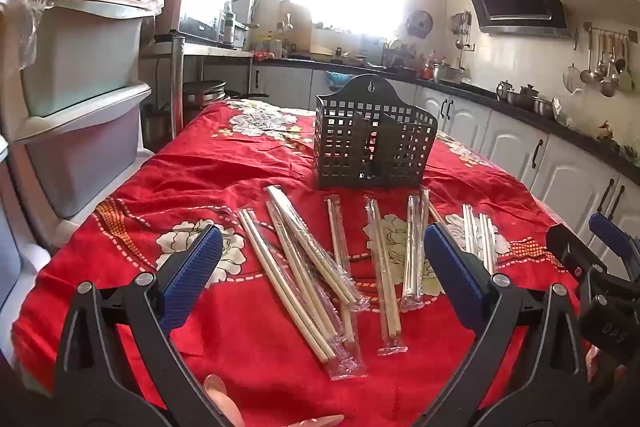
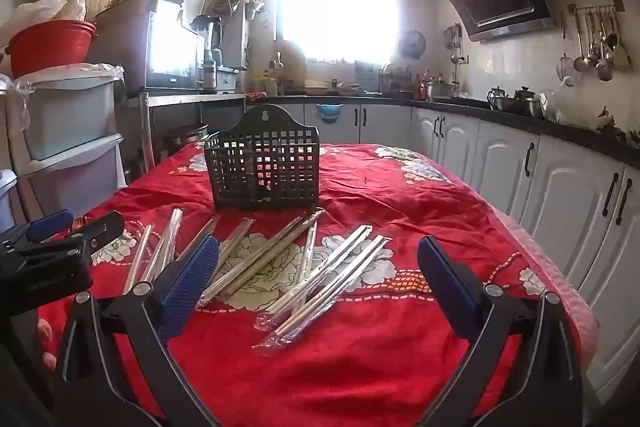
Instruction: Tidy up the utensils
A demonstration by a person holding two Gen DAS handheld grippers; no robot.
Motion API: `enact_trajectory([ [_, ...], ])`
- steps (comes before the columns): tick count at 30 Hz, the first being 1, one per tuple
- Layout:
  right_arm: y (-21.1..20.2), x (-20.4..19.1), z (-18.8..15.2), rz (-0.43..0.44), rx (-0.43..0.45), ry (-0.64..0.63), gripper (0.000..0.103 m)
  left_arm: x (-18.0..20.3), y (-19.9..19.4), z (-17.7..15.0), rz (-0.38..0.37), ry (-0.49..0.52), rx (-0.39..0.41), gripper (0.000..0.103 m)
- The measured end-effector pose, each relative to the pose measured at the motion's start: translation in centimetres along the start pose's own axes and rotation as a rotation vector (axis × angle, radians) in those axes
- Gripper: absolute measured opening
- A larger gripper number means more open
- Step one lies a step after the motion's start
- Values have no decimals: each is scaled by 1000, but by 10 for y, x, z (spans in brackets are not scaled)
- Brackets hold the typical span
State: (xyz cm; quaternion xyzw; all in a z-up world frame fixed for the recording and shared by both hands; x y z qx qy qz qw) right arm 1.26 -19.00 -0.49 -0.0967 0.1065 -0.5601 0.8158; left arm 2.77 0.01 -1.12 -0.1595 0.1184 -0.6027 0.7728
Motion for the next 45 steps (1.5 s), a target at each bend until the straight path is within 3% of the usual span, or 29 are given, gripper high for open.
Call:
enact_trajectory([
  [45,4,0,0,7,-6,17,97,0,0,3,-6,-4,-1,93],
])
Point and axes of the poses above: each gripper's, at about its wrist camera, not at the fingertips, and y roughly the way its jaws point, x to its right, z to its top, the point moved 3 cm from there along y, roughly the way its jaws point, and after that the axes turned 13 degrees about z, right-handed, at the moved point
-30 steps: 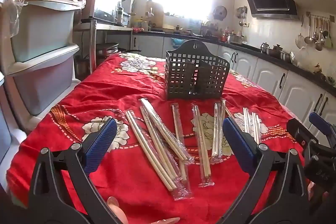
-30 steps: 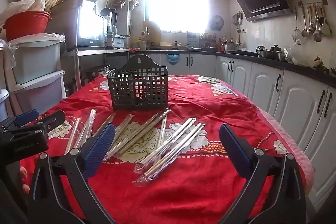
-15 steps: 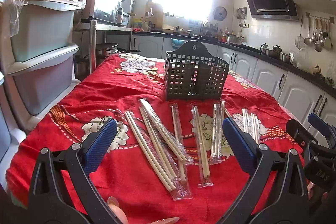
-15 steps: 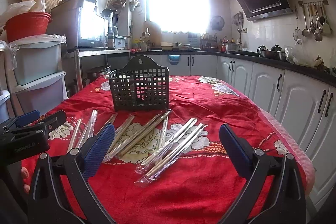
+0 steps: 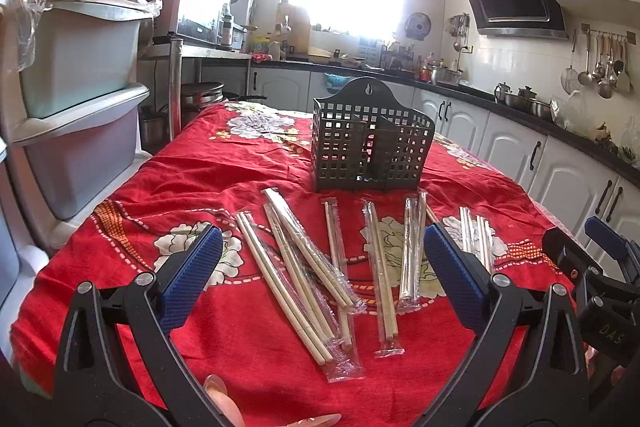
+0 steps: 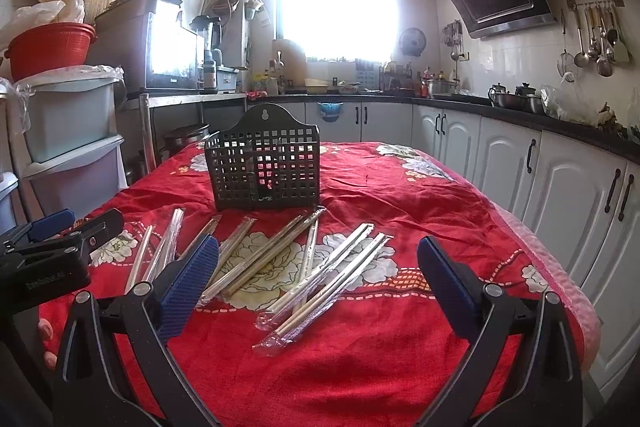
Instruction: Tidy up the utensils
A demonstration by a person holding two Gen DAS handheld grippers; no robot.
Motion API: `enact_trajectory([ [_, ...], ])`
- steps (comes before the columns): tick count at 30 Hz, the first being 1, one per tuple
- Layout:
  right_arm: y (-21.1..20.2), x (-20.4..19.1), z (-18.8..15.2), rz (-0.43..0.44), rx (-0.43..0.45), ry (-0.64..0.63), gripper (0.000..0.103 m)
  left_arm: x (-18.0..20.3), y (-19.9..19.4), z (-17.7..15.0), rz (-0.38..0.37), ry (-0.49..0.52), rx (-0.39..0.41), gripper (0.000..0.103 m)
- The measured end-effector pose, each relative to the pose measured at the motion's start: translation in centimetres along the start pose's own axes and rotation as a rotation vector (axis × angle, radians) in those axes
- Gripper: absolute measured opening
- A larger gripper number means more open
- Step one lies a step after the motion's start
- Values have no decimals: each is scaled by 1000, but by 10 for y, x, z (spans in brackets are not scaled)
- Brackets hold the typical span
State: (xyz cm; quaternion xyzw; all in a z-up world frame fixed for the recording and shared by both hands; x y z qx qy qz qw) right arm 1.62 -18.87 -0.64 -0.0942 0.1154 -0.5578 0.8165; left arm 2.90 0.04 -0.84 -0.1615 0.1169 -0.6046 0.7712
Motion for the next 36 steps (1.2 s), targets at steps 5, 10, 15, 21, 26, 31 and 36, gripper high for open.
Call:
enact_trajectory([
  [5,0,1,0,1,4,1,97,1,-1,1,-1,1,2,93],
  [10,0,2,-1,0,4,1,97,2,-1,0,0,1,2,93],
  [15,0,2,0,4,3,2,97,2,-1,0,-1,1,3,93],
  [21,2,1,0,14,-6,-3,97,2,-1,0,3,-2,2,93],
  [26,9,-1,4,37,-27,-14,97,-7,4,3,16,-29,-7,93],
  [31,19,-4,9,67,-54,-32,97,-22,11,10,42,-60,-22,93],
  [36,33,-10,17,102,-88,-58,97,-37,18,16,57,-77,-34,93],
])
Point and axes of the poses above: each gripper's, at about its wrist camera, not at the fingertips, and y roughly the way its jaws point, x to its right, z to its top, the point moved 3 cm from there along y, roughly the way its jaws point, and after that the axes turned 13 degrees about z, right-handed, at the moved point
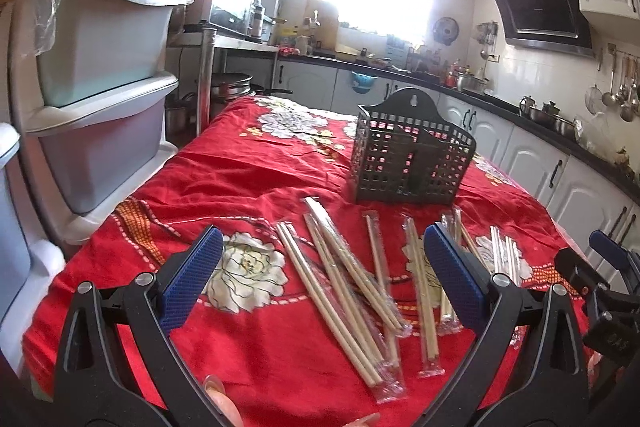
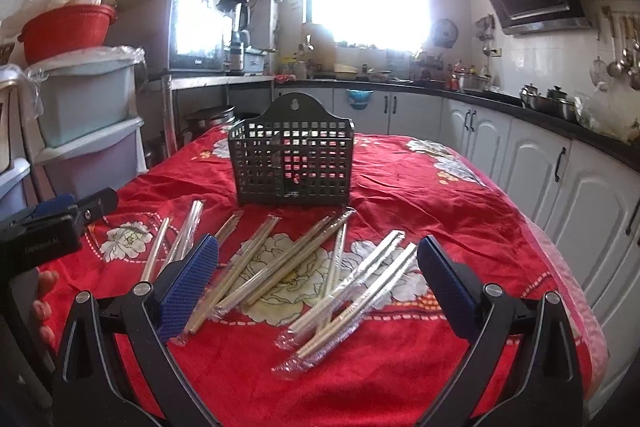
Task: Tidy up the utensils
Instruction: 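Lower the left tool and close it on a wrapped chopstick while the right tool grasps another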
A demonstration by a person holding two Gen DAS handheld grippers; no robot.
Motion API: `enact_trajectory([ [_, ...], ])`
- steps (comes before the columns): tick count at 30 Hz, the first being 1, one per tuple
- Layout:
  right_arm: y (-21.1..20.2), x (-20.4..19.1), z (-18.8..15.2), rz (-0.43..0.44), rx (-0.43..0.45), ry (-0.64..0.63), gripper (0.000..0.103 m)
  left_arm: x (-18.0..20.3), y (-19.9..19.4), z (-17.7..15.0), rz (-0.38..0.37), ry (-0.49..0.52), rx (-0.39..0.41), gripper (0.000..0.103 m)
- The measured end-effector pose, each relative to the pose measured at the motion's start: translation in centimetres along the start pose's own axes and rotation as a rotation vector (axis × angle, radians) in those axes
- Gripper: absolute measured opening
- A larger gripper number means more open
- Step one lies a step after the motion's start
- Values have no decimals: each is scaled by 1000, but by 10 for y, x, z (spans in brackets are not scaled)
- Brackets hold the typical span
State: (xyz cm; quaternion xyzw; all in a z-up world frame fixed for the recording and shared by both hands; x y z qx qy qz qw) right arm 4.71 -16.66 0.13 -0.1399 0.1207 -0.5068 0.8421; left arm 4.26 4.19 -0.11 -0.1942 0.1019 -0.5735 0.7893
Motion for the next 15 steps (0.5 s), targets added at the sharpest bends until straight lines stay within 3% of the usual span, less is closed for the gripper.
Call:
enact_trajectory([
  [15,50,15,28,92,-126,64,97,-6,51,27,-91,-3,-178,93],
])
Point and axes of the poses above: each gripper's, at about its wrist camera, not at the fingertips, and y roughly the way its jaws point, x to its right, z to its top, the point moved 3 cm from there along y, roughly the way its jaws point, and after that the axes turned 13 degrees about z, right-handed, at the moved point
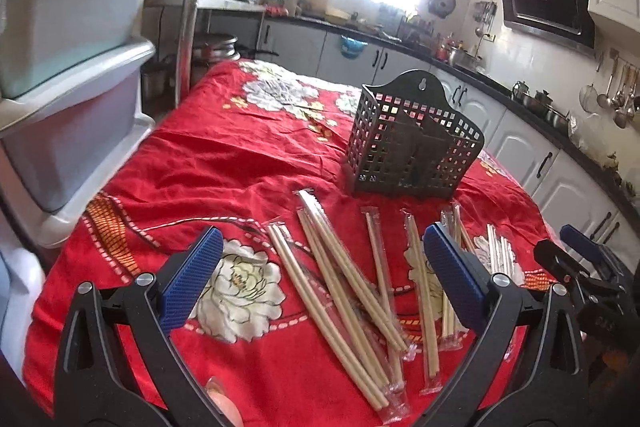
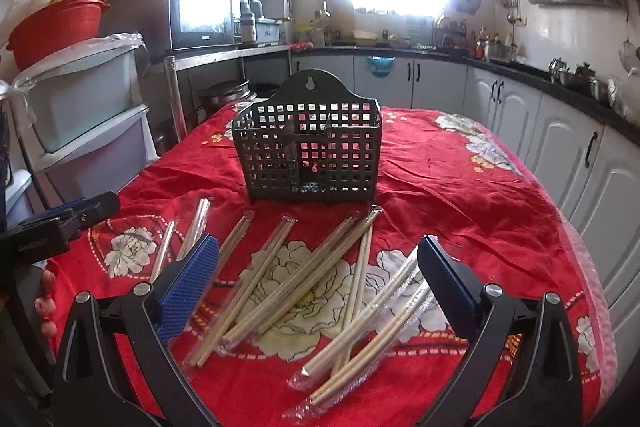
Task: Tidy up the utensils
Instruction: 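Lower the left tool and close it on a wrapped chopstick while the right tool grasps another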
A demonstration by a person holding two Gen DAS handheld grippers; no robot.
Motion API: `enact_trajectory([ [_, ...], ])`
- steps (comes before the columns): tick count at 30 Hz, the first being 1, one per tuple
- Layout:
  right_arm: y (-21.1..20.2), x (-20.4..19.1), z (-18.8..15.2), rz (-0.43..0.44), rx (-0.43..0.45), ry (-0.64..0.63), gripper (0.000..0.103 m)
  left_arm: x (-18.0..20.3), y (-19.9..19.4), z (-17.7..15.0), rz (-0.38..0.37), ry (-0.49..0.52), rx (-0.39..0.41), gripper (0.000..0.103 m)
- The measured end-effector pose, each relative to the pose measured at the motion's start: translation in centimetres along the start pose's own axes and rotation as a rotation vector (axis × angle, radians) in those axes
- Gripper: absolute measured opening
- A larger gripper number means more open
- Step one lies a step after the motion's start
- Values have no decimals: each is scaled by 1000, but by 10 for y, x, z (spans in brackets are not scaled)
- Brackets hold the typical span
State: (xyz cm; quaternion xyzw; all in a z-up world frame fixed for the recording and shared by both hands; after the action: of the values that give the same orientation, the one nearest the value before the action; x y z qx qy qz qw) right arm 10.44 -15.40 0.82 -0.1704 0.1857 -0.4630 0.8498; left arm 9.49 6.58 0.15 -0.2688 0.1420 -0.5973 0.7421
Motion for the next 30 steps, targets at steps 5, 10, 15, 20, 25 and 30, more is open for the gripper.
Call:
enact_trajectory([
  [5,17,15,10,6,-61,26,97,7,16,13,-2,15,-44,93],
  [10,41,35,19,12,-124,70,97,15,41,24,10,56,-110,93],
  [15,68,59,25,-7,-178,104,97,15,69,29,-3,60,-186,93],
  [20,93,82,20,1,-243,167,91,13,93,32,-12,60,-243,93],
  [25,114,100,16,20,-302,236,85,14,119,31,-28,76,-309,86],
  [30,131,109,18,25,-330,251,77,16,148,27,-29,73,-407,73],
])
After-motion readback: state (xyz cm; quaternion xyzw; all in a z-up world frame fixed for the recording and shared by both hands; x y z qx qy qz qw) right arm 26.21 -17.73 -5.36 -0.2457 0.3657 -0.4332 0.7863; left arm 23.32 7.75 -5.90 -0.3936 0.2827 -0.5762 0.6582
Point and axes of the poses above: each gripper's, at about its wrist camera, not at the fingertips, and y roughly the way its jaws point, x to its right, z to its top, the point moved 3 cm from there along y, roughly the way its jaws point, and after that the axes turned 13 degrees about z, right-handed, at the moved point
